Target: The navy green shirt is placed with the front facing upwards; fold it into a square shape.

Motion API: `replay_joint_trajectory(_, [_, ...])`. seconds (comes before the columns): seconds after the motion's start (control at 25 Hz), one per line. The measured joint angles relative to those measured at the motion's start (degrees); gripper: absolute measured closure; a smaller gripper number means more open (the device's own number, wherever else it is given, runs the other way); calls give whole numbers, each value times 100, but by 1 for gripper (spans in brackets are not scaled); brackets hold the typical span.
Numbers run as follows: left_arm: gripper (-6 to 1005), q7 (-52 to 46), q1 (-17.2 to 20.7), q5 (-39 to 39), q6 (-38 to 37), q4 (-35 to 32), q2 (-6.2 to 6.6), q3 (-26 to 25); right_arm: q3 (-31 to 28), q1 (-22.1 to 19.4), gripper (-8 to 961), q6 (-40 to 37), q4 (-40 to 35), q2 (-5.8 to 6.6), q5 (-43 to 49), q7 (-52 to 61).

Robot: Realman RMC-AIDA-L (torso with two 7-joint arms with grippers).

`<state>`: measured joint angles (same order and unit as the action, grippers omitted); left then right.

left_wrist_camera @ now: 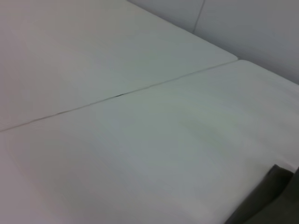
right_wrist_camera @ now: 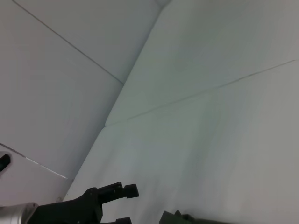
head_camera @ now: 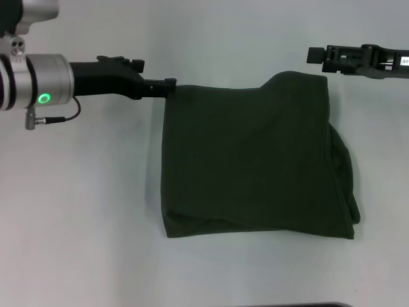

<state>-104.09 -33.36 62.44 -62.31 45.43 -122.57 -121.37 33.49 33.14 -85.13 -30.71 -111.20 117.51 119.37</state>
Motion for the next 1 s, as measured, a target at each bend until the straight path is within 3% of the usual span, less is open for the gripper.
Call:
replay_joint_trajectory(0.36, [92, -35, -234, -309, 44, 17, -75, 311, -2, -1, 37, -43, 21, -42, 0, -4])
replay_joint_trajectory(0.84, [92, -5, -233, -317, 88, 59, -122, 315, 246, 253, 38, -72, 26, -503, 0, -275])
replay_joint_trajectory(1.0, [92, -3, -232, -308, 88, 66, -129, 315, 495, 280, 37, 97, 58, -603, 0, -277])
